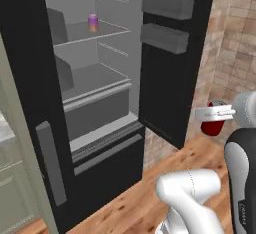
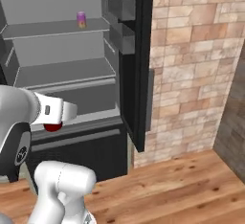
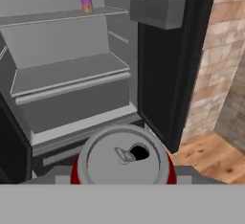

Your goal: Open the fridge, grab two sodas, and place both sodas inside the bowl with ice on the dining counter.

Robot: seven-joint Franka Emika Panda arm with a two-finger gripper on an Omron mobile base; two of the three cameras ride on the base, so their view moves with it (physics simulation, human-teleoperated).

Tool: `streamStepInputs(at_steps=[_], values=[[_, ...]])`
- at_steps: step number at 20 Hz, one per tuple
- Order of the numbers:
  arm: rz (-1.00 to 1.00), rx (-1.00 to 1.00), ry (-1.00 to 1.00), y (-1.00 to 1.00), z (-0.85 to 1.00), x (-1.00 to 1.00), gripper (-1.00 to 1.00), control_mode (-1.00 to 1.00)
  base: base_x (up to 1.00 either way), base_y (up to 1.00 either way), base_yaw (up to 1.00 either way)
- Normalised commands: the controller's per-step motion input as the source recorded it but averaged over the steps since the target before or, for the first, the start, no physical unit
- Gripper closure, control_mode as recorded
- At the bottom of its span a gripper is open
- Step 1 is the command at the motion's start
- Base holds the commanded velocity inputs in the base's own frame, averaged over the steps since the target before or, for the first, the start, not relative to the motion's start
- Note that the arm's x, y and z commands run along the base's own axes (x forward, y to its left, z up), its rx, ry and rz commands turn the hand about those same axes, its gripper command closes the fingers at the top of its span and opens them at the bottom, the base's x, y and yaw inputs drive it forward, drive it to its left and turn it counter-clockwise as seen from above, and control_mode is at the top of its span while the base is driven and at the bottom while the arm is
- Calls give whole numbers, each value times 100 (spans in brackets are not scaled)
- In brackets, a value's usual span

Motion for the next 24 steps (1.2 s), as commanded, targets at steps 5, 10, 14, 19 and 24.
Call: streamStepInputs(at_steps=[5,10,14,19,24], values=[[0,0,0,0,0,0,100,100,-100,29,-36],[0,0,0,0,0,0,100,100,-100,23,-35],[0,0,0,0,0,0,100,100,-100,13,-32],[0,0,0,0,0,0,100,100,-100,15,-32],[0,0,0,0,0,0,100,100,-100,26,-35]])
